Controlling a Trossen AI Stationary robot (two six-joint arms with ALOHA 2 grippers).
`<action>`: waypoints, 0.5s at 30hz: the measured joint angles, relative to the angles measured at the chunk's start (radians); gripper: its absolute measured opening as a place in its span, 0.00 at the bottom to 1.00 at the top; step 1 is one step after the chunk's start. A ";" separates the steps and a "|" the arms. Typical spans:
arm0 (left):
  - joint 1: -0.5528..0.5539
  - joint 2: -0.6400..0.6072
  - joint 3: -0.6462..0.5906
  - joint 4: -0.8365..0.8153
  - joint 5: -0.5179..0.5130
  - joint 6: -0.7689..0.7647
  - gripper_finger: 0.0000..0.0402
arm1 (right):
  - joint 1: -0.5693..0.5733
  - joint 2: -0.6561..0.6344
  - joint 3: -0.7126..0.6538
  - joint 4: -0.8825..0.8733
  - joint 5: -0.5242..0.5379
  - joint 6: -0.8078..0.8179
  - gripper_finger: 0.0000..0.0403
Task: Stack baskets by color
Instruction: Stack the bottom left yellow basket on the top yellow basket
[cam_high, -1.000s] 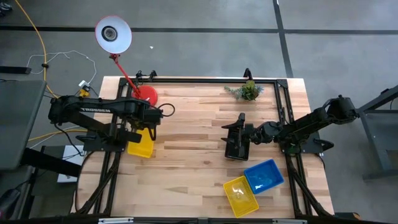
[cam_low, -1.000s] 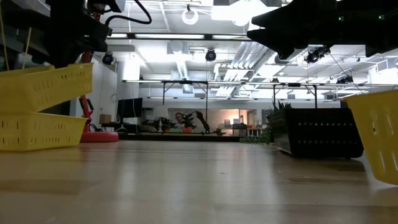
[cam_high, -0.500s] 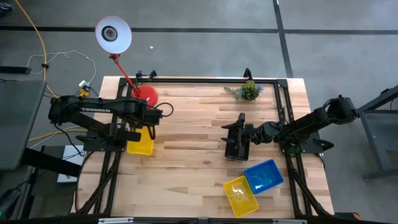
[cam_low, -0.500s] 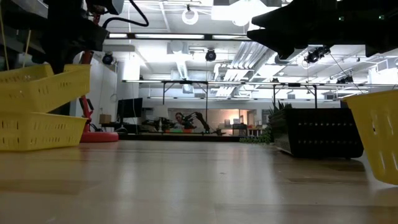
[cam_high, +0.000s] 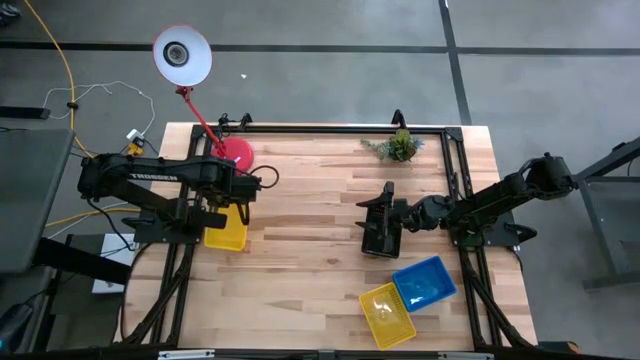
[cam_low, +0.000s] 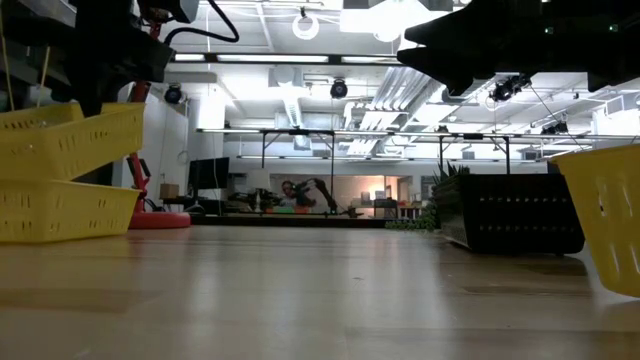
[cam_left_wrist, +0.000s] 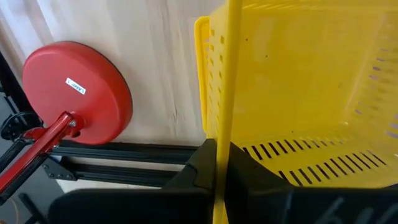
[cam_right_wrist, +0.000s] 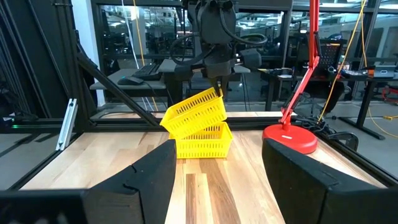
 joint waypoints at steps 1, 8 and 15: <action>0.000 0.000 0.000 0.000 0.000 -0.002 0.00 | 0.000 0.000 0.000 0.000 0.000 0.000 0.56; 0.000 0.000 -0.006 -0.001 0.008 -0.026 0.00 | 0.000 0.000 0.000 0.000 0.000 0.000 0.56; 0.000 0.001 -0.103 0.016 0.036 -0.055 0.00 | 0.000 0.000 0.000 0.000 0.000 0.000 0.56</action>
